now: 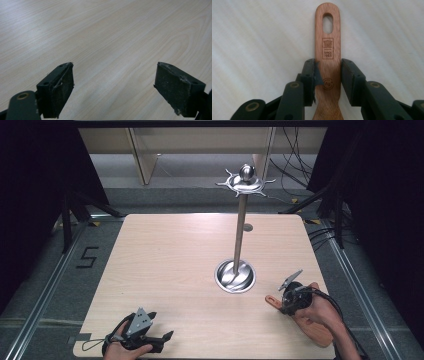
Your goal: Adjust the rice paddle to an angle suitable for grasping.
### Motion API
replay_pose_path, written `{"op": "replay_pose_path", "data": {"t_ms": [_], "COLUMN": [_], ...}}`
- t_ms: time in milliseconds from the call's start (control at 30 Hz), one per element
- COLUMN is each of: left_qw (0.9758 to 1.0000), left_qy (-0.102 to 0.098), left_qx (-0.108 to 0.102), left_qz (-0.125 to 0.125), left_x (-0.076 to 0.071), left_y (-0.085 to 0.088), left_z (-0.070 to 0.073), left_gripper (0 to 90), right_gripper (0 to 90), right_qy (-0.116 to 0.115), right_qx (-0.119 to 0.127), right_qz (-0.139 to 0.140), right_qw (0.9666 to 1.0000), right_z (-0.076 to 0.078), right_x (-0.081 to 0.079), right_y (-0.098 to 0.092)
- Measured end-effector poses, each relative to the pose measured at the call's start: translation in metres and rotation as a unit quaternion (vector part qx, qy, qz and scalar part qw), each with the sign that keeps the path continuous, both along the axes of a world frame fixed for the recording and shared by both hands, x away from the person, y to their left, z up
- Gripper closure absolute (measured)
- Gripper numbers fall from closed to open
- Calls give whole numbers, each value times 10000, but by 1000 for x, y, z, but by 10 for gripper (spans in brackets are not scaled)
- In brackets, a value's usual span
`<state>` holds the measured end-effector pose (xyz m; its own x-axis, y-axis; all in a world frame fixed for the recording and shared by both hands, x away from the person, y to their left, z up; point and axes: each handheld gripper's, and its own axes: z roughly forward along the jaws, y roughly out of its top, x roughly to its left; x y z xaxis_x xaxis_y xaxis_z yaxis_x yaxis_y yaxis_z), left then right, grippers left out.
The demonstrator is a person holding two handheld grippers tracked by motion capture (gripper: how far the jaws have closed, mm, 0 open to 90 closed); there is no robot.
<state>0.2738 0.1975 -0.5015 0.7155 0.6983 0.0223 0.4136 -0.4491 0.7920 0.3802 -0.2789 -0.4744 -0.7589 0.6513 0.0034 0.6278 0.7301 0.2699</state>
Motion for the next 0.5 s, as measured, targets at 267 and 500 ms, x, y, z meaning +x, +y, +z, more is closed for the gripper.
{"op": "replay_pose_path", "data": {"t_ms": [267,500], "left_qw": [10000,9999], "left_qy": [-10,64], "left_qx": [21,-113], "left_qz": [-18,66], "left_x": [0,-1], "left_y": [0,-1], "left_z": [0,-1], "left_gripper": [149,149], "right_gripper": [660,661], "right_qy": [363,560], "right_qx": [-298,-486], "right_qz": [351,394], "right_qw": [9983,9965], "right_z": [3,2], "right_x": [-2,4], "right_y": [10,15]}}
